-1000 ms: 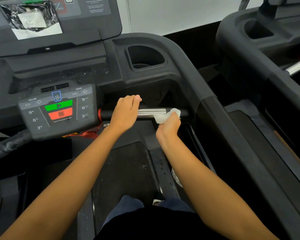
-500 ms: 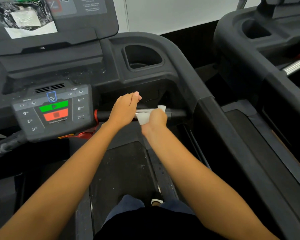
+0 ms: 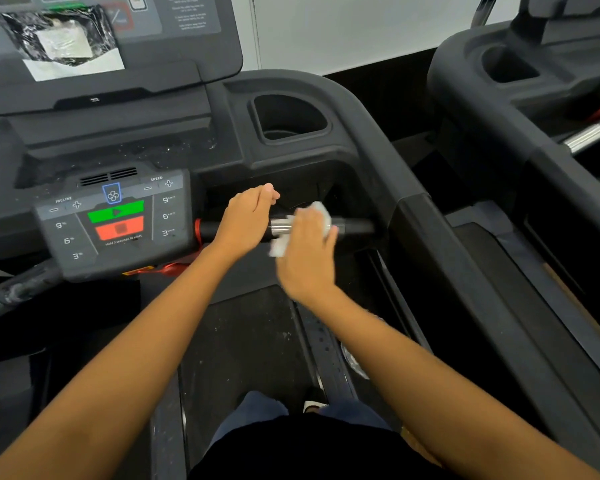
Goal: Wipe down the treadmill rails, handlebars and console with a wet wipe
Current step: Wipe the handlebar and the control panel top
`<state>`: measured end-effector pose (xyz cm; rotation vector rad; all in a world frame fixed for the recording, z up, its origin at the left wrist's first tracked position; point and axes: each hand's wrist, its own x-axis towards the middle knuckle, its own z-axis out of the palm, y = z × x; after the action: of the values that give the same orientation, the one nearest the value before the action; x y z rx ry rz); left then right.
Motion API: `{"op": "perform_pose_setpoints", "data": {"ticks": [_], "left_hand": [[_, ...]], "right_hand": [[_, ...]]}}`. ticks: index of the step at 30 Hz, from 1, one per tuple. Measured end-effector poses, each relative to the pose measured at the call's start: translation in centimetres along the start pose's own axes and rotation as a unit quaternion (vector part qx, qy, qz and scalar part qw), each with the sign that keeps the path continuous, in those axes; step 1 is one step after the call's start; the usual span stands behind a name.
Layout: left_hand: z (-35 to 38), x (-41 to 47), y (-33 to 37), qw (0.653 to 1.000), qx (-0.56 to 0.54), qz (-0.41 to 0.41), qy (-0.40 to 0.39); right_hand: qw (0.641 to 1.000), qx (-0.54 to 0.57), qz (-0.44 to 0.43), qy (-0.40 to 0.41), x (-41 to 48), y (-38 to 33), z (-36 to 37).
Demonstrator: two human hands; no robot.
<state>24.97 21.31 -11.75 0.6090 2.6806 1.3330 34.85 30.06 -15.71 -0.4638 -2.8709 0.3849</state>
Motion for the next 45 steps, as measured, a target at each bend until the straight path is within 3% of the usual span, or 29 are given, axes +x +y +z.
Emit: {"op": "perform_pose_setpoints", "data": {"ticks": [3, 6, 9, 12, 14, 17, 21, 24, 27, 30, 33, 37, 39, 42, 45], "left_hand": [[-0.3, 0.0, 0.1, 0.998, -0.047, -0.027, -0.009], [-1.1, -0.1, -0.6, 1.000, 0.005, -0.014, -0.016], [-2.0, -0.5, -1.2, 0.991, 0.130, -0.001, -0.037], [-2.6, -1.1, -1.7, 0.970, 0.236, 0.019, -0.050], [-3.0, -1.3, -2.1, 0.966, 0.254, 0.020, -0.050], [-3.5, -1.1, -2.1, 0.985, 0.163, -0.025, -0.053], [-4.0, -0.3, -1.2, 0.997, 0.031, -0.062, -0.038], [-4.5, 0.0, -1.1, 0.997, -0.019, -0.068, -0.036], [-5.4, 0.0, -1.3, 0.995, -0.071, -0.071, -0.028], [-6.3, -0.1, -1.7, 0.996, -0.078, -0.043, -0.014], [-7.4, 0.0, -1.8, 0.999, -0.002, 0.033, 0.034], [-9.8, 0.4, -2.5, 0.971, 0.166, 0.129, 0.117], [-11.3, 0.5, -3.9, 0.954, 0.225, 0.130, 0.150], [-13.4, 0.4, -6.1, 0.938, 0.280, 0.082, 0.185], [-15.1, 0.2, -7.6, 0.933, 0.306, 0.049, 0.185]], "right_hand": [[0.993, 0.000, -0.109, -0.036, 0.7, -4.3, 0.1], [0.984, -0.007, -0.175, -0.035, 1.7, -2.7, -0.4], [0.996, -0.010, -0.087, 0.020, 2.5, 3.9, -0.9], [0.999, -0.034, -0.017, -0.007, 2.4, 8.5, -1.1], [0.999, -0.044, 0.018, -0.011, 2.7, 7.5, -1.1], [0.997, -0.047, 0.059, -0.004, 3.5, 2.0, -1.6], [0.996, -0.031, -0.089, 0.013, 2.6, -3.9, 0.0], [0.983, -0.002, -0.182, 0.023, 3.8, -0.2, 0.0], [0.994, -0.033, -0.101, 0.020, 4.6, 6.1, -1.0], [0.998, -0.044, -0.002, 0.048, 4.4, 6.4, -0.8], [0.996, -0.077, -0.034, 0.027, 5.0, -0.2, -0.3], [0.992, 0.007, -0.128, 0.016, 3.6, -10.1, 1.6], [0.986, 0.043, -0.161, 0.034, 2.9, -10.4, 2.1], [0.963, -0.051, -0.263, 0.043, 2.6, -5.4, 2.8], [0.969, -0.081, -0.228, 0.041, 3.0, -3.9, 2.4]]}}
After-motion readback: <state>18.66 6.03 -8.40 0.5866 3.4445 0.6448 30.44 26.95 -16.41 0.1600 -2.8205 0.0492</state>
